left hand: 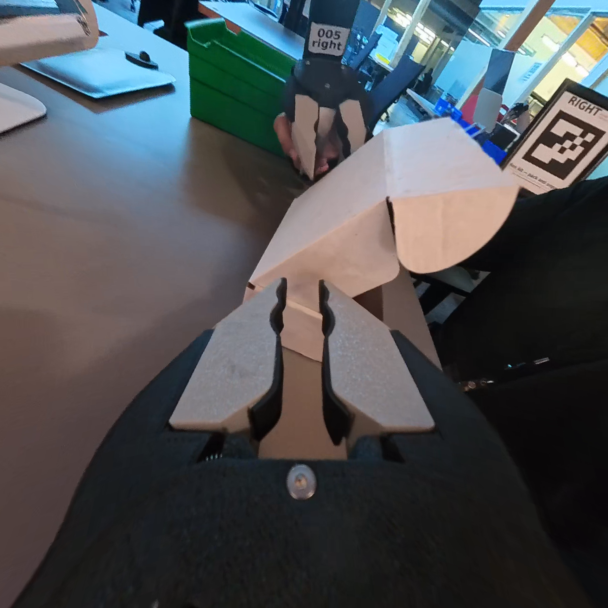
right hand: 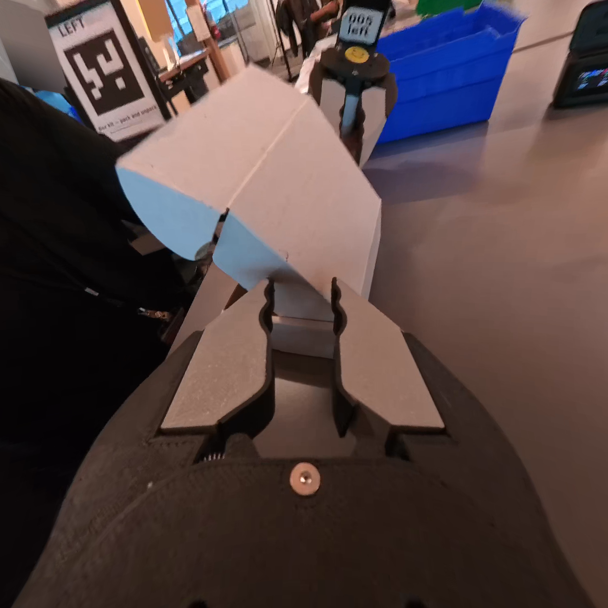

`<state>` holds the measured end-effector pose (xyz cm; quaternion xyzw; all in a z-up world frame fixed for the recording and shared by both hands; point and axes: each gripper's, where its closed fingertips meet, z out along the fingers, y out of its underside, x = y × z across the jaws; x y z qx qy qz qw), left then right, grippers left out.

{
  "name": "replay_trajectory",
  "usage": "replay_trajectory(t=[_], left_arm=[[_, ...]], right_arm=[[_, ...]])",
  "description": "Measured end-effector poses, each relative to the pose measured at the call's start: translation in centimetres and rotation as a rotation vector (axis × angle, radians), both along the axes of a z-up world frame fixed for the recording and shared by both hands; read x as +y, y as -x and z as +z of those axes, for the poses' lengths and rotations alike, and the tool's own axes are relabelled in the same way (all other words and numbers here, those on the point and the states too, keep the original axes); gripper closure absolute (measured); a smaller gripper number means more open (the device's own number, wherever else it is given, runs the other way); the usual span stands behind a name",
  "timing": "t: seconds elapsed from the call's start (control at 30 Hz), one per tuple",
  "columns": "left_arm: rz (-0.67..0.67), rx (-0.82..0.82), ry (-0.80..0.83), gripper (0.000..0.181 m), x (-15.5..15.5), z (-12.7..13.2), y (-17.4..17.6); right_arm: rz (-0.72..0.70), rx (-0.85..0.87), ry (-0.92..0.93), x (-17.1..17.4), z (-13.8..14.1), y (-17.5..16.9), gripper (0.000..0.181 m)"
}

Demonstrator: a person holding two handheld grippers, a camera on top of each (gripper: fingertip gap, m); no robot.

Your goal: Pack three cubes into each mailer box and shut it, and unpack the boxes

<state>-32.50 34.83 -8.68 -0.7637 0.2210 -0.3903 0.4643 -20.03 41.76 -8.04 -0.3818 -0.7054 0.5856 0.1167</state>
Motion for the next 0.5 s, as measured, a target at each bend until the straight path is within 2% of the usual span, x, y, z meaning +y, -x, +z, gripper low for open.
replay_trajectory(t=[0.17,0.23,0.3,0.4,0.5], left_arm=[[0.133,-0.010,-0.033,0.165,1.7,0.5,1.6],[0.199,-0.037,-0.044,0.172,2.4,0.9,2.6],[0.271,-0.132,-0.088,0.174,3.2,2.2,3.6],[0.230,-0.376,-0.170,0.181,2.8,5.4,3.7],[0.171,-0.505,-0.203,0.181,2.0,7.0,3.7]], right_arm=[[-0.041,0.058,0.026,1.0,1.5,0.1,0.158],[-0.073,0.097,0.035,1.6,2.3,0.2,0.165],[-0.142,0.136,0.052,2.6,3.1,0.8,0.167],[-0.267,0.189,0.099,4.1,4.2,2.6,0.158],[-0.231,0.176,0.114,2.8,4.2,3.2,0.155]])
